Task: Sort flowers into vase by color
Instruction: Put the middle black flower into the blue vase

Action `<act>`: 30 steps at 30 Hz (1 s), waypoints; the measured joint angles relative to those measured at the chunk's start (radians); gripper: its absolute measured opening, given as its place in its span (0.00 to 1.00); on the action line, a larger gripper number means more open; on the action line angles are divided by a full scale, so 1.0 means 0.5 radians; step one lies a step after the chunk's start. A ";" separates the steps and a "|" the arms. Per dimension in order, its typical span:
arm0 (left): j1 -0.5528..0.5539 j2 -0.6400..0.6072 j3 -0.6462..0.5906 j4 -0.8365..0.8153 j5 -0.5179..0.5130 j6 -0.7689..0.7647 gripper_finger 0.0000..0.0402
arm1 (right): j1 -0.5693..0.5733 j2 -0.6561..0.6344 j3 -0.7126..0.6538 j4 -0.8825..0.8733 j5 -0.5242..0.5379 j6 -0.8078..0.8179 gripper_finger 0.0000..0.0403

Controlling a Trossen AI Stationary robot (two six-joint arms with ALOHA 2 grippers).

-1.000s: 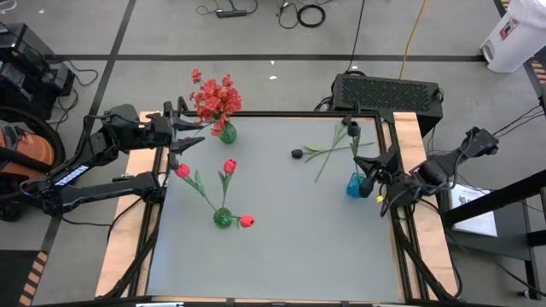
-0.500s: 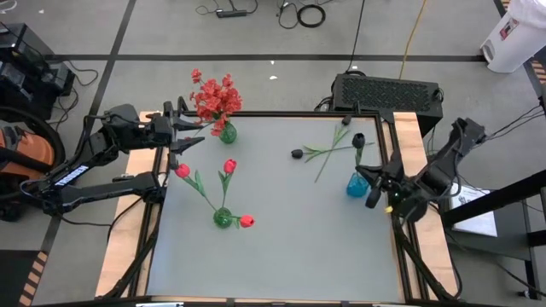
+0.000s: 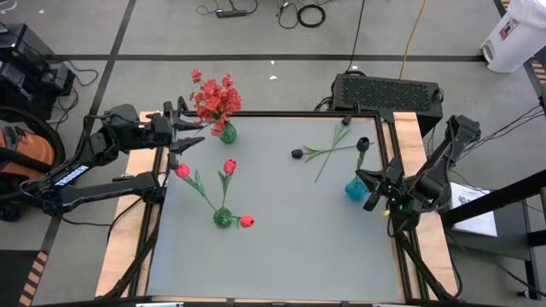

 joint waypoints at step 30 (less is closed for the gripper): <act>0.000 -0.001 0.000 0.000 0.001 0.000 0.41 | -0.001 -0.035 0.001 0.177 -0.057 -0.368 0.26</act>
